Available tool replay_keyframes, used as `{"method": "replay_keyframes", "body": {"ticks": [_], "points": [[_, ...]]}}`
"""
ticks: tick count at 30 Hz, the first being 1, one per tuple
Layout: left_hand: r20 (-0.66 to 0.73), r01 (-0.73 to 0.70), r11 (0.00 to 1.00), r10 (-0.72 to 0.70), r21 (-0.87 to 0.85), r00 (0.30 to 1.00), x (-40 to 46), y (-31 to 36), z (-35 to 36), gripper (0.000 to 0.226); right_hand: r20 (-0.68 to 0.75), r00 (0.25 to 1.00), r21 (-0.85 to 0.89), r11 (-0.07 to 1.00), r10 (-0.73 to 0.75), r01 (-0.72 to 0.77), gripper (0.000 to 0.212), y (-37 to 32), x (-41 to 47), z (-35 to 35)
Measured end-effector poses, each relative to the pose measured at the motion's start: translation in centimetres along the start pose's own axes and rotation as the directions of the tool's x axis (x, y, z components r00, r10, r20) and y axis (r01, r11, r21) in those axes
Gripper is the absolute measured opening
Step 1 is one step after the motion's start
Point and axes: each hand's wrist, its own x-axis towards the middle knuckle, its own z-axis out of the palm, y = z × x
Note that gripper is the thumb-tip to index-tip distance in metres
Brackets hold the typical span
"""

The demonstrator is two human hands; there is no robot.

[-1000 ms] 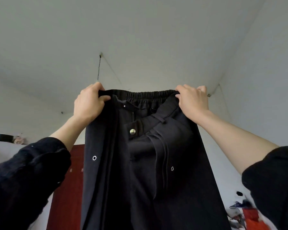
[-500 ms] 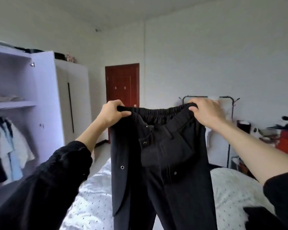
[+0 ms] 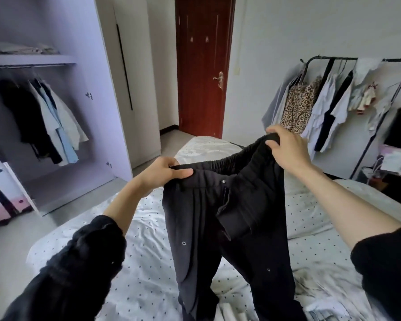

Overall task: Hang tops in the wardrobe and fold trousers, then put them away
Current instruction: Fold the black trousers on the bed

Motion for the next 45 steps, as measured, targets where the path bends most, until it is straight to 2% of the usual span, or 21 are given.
{"method": "replay_keyframes", "body": {"ticks": [5, 9, 13, 14, 17, 19, 21, 24, 26, 27, 29, 30, 32, 34, 37, 39, 41, 42, 43, 44, 45], "points": [[-0.03, 0.028, 0.998, -0.03, -0.052, 0.999, 4.5, -4.4, -4.6, 0.033, -0.002, 1.0, 0.106, 0.994, 0.014, -0.013, 0.023, -4.2, 4.3, 6.4], [-0.094, 0.058, 0.996, -0.065, -0.071, 0.993, 11.7, -11.5, -11.0, 0.034, 0.076, 0.997, 0.13, 0.991, 0.011, -0.02, 0.023, -8.9, 10.3, 17.0], [-0.271, 0.159, 0.987, -0.144, 0.033, 0.952, 18.9, -21.3, -15.4, 0.022, 0.273, 0.958, 0.098, 0.988, 0.091, -0.122, 0.045, -12.3, 14.2, 30.1], [-0.275, 0.218, 0.973, -0.19, 0.075, 0.942, 20.5, -24.3, -16.1, 0.029, 0.342, 0.933, 0.066, 0.988, 0.112, -0.142, 0.05, -12.8, 14.2, 33.8], [-0.128, 0.324, 0.909, -0.301, 0.261, 0.945, 23.6, -33.1, -16.4, 0.05, 0.524, 0.846, -0.011, 0.994, 0.097, -0.107, 0.054, -13.6, 10.7, 43.9], [-0.018, 0.35, 0.843, -0.376, 0.408, 0.927, 24.4, -38.7, -15.4, 0.052, 0.635, 0.77, -0.038, 0.999, 0.054, -0.038, 0.05, -13.4, 6.4, 49.7], [0.082, 0.359, 0.812, -0.442, 0.46, 0.893, 24.4, -43.5, -13.8, 0.051, 0.751, 0.66, -0.096, 0.992, 0.019, 0.082, 0.054, -13.1, 2.0, 54.2], [0.143, 0.275, 0.824, -0.389, 0.495, 0.91, 25.0, -47.6, -11.9, 0.05, 0.809, 0.588, -0.185, 0.944, -0.013, 0.275, 0.076, -13.3, -1.5, 58.0], [0.132, 0.2, 0.819, -0.316, 0.538, 0.939, 26.5, -49.2, -11.1, 0.054, 0.798, 0.602, -0.27, 0.892, -0.003, 0.363, 0.088, -13.4, -1.9, 59.7], [0.124, 0.169, 0.808, -0.284, 0.564, 0.951, 27.4, -49.8, -10.8, 0.056, 0.788, 0.615, -0.298, 0.869, -0.008, 0.394, 0.086, -13.4, -1.8, 60.3], [0.09, 0.115, 0.789, -0.211, 0.604, 0.973, 29.3, -50.4, -10.3, 0.059, 0.731, 0.679, -0.313, 0.852, -0.066, 0.42, 0.064, -13.3, -1.6, 60.8], [0.084, 0.097, 0.789, -0.185, 0.607, 0.979, 30.4, -50.6, -10.0, 0.058, 0.653, 0.749, -0.312, 0.86, -0.114, 0.403, 0.051, -13.0, -1.7, 61.0], [0.084, 0.085, 0.799, -0.167, 0.595, 0.982, 32.6, -50.4, -9.9, 0.05, 0.418, 0.896, -0.252, 0.928, -0.152, 0.275, 0.031, -12.1, -2.0, 61.0], [0.033, 0.09, 0.841, -0.127, 0.534, 0.991, 34.6, -49.6, -10.0, 0.031, 0.229, 0.97, -0.124, 0.986, -0.08, 0.111, 0.023, -11.3, -2.5, 60.3], [-0.029, 0.15, 0.94, -0.148, 0.305, 0.989, 36.6, -48.2, -9.7, 0.022, 0.047, 0.997, 0.003, 0.998, 0.059, -0.06, 0.034, -10.9, -2.6, 59.4], [-0.08, 0.157, 0.932, -0.138, 0.327, 0.987, 37.4, -47.8, -9.3, 0.015, -0.02, 0.988, 0.071, 0.985, 0.156, -0.155, 0.035, -11.4, -2.4, 59.3], [-0.224, 0.238, 0.905, -0.165, 0.353, 0.961, 37.2, -48.2, -9.4, 0.008, 0.001, 0.983, 0.053, 0.981, 0.186, -0.185, 0.038, -12.7, -2.3, 59.9], [-0.277, 0.307, 0.917, -0.235, 0.254, 0.932, 37.0, -48.3, -9.8, 0.011, 0.062, 0.985, 0.0, 0.987, 0.162, -0.163, 0.043, -13.5, -2.4, 60.3], [-0.258, 0.367, 0.927, -0.338, 0.074, 0.905, 36.7, -48.3, -10.3, 0.02, 0.177, 0.976, -0.054, 0.992, 0.125, -0.117, 0.049, -14.1, -2.5, 60.7], [-0.169, 0.426, 0.9, -0.435, -0.09, 0.884, 36.3, -48.3, -10.7, 0.033, 0.33, 0.94, -0.104, 0.993, 0.087, -0.055, 0.059, -14.6, -2.7, 61.0], [-0.039, 0.494, 0.861, -0.501, -0.121, 0.864, 35.9, -48.0, -11.2, 0.044, 0.477, 0.877, -0.139, 0.99, 0.056, 0.012, 0.069, -14.9, -3.0, 61.3]]}}
